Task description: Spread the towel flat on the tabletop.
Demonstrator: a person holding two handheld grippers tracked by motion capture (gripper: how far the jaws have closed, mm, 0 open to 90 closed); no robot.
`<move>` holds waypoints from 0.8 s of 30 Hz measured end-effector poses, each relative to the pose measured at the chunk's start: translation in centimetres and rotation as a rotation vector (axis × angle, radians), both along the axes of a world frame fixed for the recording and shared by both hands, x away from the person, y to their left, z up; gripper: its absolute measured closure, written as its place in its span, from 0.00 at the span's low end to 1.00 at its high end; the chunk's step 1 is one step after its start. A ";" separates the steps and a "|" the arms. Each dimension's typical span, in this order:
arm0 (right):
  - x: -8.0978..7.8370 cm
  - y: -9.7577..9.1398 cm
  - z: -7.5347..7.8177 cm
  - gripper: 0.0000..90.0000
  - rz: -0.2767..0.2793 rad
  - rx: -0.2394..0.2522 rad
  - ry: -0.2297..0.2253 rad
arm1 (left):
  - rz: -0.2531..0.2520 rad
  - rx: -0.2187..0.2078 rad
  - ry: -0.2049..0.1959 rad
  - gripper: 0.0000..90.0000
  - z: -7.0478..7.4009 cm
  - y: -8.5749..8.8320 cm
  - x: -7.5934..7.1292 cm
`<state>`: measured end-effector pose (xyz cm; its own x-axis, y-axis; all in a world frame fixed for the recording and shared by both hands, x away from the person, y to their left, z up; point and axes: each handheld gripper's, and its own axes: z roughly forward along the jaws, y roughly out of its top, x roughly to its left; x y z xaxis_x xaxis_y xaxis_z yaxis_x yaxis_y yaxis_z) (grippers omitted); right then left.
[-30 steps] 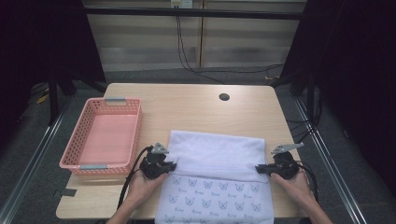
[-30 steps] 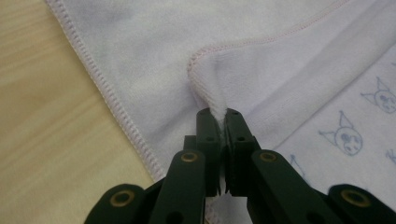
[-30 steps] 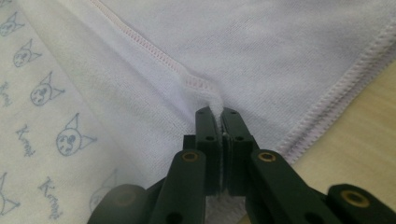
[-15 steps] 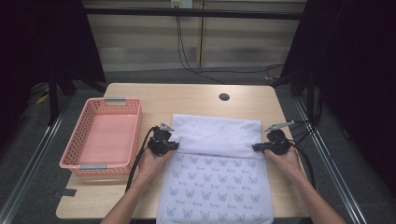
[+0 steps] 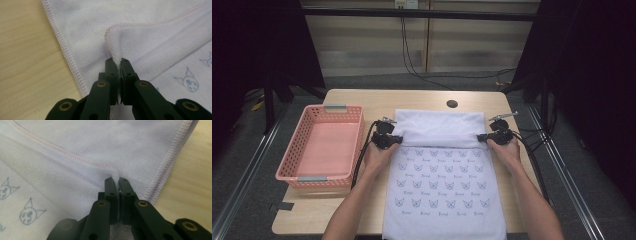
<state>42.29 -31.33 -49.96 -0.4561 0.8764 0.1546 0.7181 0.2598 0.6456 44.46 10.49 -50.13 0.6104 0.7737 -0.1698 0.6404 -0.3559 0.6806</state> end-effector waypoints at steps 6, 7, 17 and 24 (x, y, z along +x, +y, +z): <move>1.6 0.6 0.0 0.97 -0.029 -0.024 -0.017 | 0.032 -0.019 0.012 0.96 -0.1 0.0 1.3; 1.7 0.6 -0.1 0.97 -0.039 -0.017 -0.023 | 0.036 -0.027 0.011 0.96 -0.1 0.0 1.4; 2.5 0.7 -0.2 0.97 -0.076 -0.016 -0.040 | 0.043 -0.065 0.033 0.96 -0.3 0.4 2.2; 2.2 -1.3 2.7 0.97 -0.043 0.140 -0.098 | 0.013 -0.134 -0.008 0.96 2.6 0.8 1.3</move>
